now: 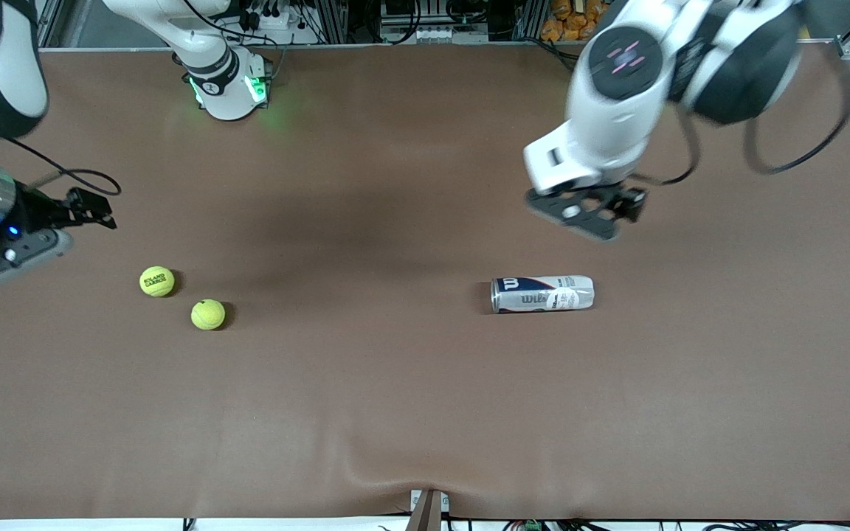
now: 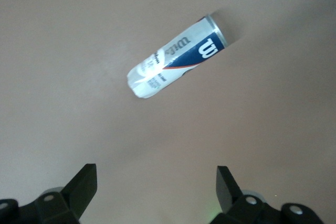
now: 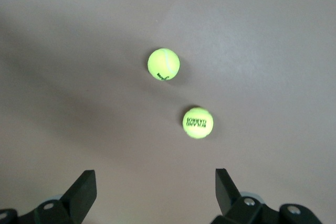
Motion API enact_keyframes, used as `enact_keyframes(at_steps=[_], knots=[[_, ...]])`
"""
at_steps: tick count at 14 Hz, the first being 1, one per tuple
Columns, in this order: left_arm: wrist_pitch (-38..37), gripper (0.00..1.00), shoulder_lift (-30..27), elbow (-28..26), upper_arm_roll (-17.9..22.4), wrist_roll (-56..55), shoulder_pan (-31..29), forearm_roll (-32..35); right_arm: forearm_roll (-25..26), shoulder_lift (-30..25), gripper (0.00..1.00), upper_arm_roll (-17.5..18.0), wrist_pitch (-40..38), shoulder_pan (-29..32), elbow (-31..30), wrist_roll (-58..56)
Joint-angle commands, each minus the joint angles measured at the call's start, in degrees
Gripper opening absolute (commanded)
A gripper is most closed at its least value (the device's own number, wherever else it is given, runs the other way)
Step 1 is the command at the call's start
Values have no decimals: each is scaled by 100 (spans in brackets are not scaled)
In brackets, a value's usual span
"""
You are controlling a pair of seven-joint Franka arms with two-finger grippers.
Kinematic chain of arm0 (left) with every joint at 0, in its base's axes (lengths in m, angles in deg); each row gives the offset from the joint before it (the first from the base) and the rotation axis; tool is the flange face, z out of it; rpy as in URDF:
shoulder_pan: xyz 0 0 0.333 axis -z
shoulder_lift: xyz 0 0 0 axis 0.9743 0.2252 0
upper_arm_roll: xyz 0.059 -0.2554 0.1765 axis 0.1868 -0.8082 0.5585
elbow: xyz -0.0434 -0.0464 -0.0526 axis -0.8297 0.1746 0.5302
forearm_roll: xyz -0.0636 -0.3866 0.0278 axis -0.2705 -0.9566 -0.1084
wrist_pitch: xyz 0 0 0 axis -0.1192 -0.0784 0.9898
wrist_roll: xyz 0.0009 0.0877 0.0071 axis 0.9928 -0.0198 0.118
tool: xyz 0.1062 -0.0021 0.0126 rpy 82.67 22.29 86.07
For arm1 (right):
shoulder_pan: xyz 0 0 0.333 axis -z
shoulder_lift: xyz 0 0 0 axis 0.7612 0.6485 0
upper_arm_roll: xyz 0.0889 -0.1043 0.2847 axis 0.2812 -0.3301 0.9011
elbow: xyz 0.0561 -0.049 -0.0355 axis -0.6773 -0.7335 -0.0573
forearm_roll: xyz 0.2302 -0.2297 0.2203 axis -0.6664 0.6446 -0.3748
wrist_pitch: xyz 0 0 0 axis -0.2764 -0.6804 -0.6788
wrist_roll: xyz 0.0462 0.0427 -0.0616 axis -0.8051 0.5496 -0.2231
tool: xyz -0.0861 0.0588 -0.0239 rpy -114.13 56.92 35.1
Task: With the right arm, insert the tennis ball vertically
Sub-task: 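Reach the right gripper to a tennis ball while the left gripper reaches the tube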
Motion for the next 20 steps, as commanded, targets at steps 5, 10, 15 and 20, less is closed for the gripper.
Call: enact_keyframes(at_steps=[5, 10, 15, 20], knots=[[-28, 100, 1198, 296, -2, 1344, 721, 1423, 19, 1242, 100, 18, 1427, -24, 14, -1433], [-1, 100, 1726, 278, 6, 2698, 721, 2082, 11, 1990, 100, 35, 2448, -252, 14, -1434], [209, 100, 2244, 278, 59, 3228, 616, 2662, -718, 2360, 100, 36, 2466, -349, -187, -1390], [420, 100, 2597, 278, 59, 3245, 625, 3208, -806, 2746, 100, 36, 2563, -296, -205, -1328]])
